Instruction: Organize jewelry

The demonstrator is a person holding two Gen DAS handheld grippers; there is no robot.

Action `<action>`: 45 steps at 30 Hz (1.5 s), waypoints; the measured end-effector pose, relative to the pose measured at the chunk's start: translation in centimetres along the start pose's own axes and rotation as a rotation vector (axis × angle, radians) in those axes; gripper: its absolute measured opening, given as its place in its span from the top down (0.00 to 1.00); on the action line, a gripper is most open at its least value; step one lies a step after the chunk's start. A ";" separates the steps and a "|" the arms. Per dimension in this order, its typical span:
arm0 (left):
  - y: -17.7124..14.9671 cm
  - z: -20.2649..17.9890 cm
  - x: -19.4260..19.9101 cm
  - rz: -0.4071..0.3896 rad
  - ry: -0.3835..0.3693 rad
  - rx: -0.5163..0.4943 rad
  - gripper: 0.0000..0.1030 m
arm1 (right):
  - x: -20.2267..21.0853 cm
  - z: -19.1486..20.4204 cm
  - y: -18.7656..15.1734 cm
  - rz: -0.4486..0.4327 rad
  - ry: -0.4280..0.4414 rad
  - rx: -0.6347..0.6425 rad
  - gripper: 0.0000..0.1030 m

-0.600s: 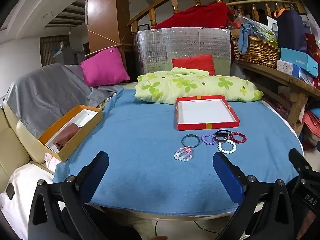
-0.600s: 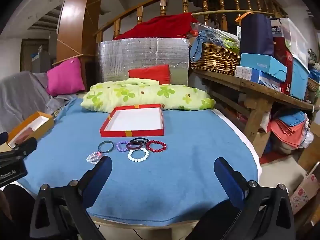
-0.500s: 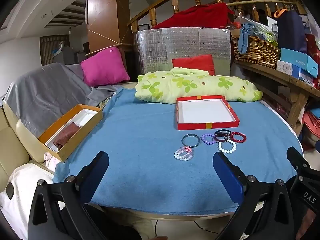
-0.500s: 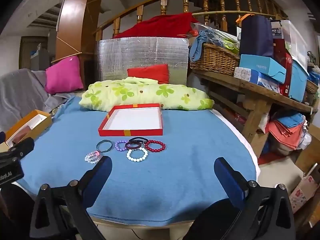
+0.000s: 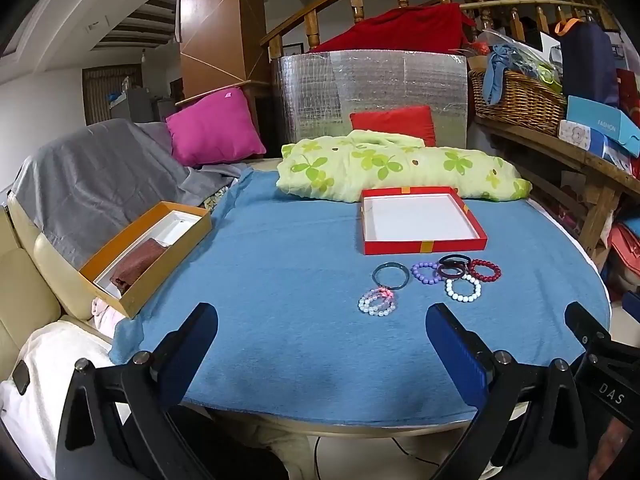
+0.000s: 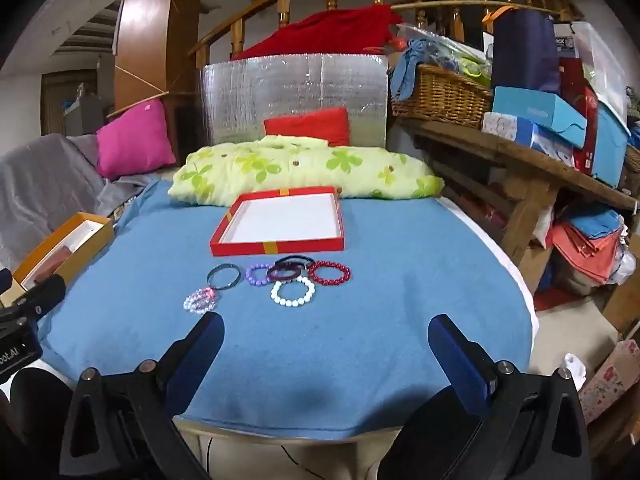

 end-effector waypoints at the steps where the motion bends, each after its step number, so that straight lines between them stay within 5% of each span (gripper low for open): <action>1: 0.0 0.0 0.0 -0.001 -0.003 0.001 0.00 | 0.0 -0.1 -0.1 -0.004 -0.007 -0.005 0.00; 45: -0.5 -1.1 -0.6 0.017 -0.031 -0.030 0.00 | -1.6 -0.6 -0.4 0.057 0.034 -0.054 0.00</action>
Point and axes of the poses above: each gripper's, at about its wrist camera, not at the fingertips, and x roughly against the way its jaws point, z to its left, y to its top, the point moved 5 cm from there along -x, roughly the way its jaws point, and after that the axes turned 4 degrees about -y, right-handed, at the moved point
